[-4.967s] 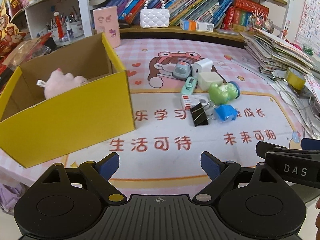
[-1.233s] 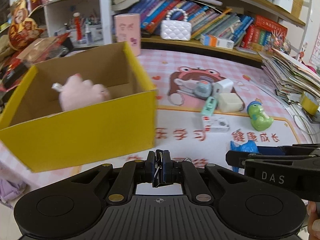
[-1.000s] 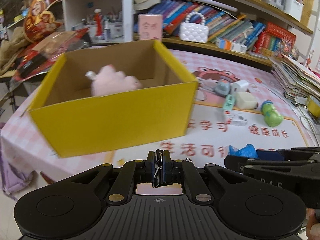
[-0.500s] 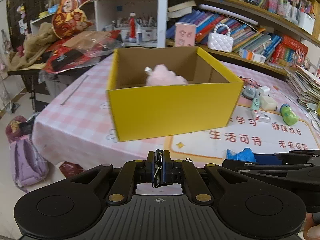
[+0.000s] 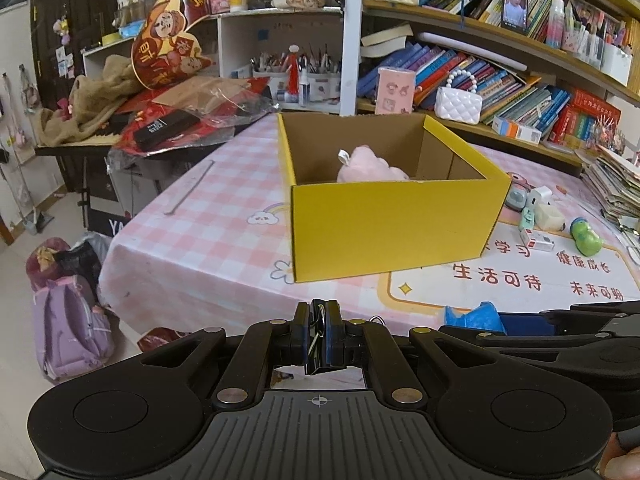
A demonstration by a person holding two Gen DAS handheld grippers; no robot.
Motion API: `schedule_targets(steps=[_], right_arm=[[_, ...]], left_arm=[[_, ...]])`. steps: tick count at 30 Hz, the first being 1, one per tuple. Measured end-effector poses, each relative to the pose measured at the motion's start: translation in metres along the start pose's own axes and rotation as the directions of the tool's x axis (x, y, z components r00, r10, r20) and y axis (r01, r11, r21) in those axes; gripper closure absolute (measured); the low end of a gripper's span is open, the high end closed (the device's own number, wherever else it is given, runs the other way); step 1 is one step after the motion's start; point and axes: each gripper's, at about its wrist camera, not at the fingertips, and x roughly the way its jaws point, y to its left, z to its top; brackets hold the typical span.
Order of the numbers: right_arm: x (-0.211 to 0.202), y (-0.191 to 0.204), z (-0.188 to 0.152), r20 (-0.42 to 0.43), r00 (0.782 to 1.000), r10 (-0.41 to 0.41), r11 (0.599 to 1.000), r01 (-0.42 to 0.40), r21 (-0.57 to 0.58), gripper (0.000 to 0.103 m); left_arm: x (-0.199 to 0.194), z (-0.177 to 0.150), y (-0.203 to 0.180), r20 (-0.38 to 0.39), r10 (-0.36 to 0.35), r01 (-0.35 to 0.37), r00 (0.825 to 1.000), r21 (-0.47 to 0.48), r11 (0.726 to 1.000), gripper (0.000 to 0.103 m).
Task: Organize objects
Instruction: 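Lower the blue cap into the yellow box with the right tool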
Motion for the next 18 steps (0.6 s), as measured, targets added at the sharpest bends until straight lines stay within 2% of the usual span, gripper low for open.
schedule_targets(steps=[9,13,18], right_arm=[[-0.003,0.007,0.002,0.023,0.999,-0.027,0.999,0.027,-0.021,0.064],[-0.011,0.006,0.015,0.1,0.994,-0.045,0.998,0.049,-0.04,0.064],[-0.02,-0.003,0.055,0.219,0.973,-0.072,0.996,0.081,-0.031,0.064]], left_arm=[[-0.007,0.006,0.0,0.039,-0.023,0.022,0.999,0.016,1.0,0.097],[-0.012,0.023,-0.001,0.098,-0.027,0.025,0.995,0.022,0.999,0.097],[-0.014,0.06,-0.002,0.198,-0.019,0.014,0.98,0.029,0.999,0.097]])
